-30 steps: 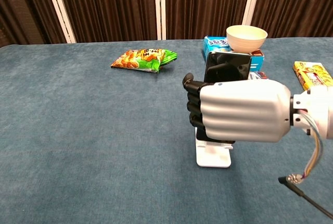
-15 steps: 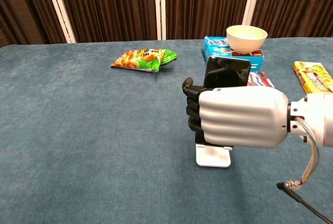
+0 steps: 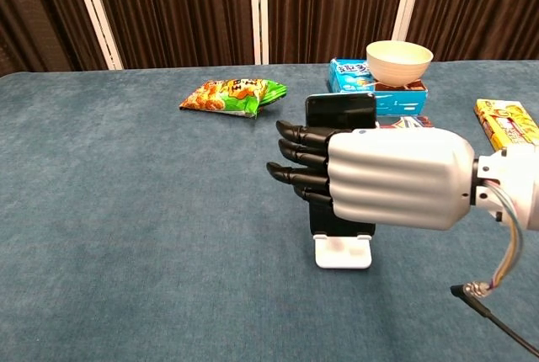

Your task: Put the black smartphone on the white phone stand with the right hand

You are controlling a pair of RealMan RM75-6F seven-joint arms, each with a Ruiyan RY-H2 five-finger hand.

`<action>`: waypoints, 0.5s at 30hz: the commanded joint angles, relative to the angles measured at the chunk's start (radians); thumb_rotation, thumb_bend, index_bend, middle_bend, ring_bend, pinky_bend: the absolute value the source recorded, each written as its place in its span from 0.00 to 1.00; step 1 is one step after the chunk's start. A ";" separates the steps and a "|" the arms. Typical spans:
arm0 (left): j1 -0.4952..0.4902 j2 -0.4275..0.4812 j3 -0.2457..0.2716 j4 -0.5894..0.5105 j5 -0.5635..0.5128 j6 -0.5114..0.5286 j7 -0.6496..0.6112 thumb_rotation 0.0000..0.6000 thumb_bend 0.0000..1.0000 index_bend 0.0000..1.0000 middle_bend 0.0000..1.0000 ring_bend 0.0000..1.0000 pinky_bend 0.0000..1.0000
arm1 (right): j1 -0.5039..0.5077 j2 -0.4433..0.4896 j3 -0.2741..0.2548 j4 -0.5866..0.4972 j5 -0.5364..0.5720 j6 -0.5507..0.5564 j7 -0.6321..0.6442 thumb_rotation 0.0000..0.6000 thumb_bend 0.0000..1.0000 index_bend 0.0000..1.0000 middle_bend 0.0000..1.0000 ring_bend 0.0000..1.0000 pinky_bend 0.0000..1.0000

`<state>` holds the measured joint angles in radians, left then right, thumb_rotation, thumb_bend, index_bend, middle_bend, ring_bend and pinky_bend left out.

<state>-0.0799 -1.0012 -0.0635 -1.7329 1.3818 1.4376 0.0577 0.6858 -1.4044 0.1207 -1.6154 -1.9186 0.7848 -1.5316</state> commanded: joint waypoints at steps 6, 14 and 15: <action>-0.001 -0.002 0.002 -0.001 0.001 -0.001 0.004 1.00 0.00 0.00 0.00 0.00 0.00 | -0.018 0.033 -0.013 -0.009 -0.013 0.048 0.036 1.00 0.48 0.12 0.10 0.13 0.12; -0.001 -0.002 0.003 -0.002 0.002 -0.001 0.004 1.00 0.00 0.00 0.00 0.00 0.00 | -0.047 0.105 -0.035 -0.011 -0.062 0.182 0.167 1.00 0.48 0.09 0.09 0.13 0.13; 0.000 -0.002 0.003 -0.002 0.003 -0.001 0.005 1.00 0.00 0.00 0.00 0.00 0.00 | -0.051 0.116 -0.041 -0.004 -0.074 0.208 0.193 1.00 0.48 0.09 0.10 0.12 0.13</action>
<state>-0.0803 -1.0032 -0.0601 -1.7348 1.3850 1.4367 0.0625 0.6457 -1.3149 0.0935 -1.6273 -1.9658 0.9469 -1.3849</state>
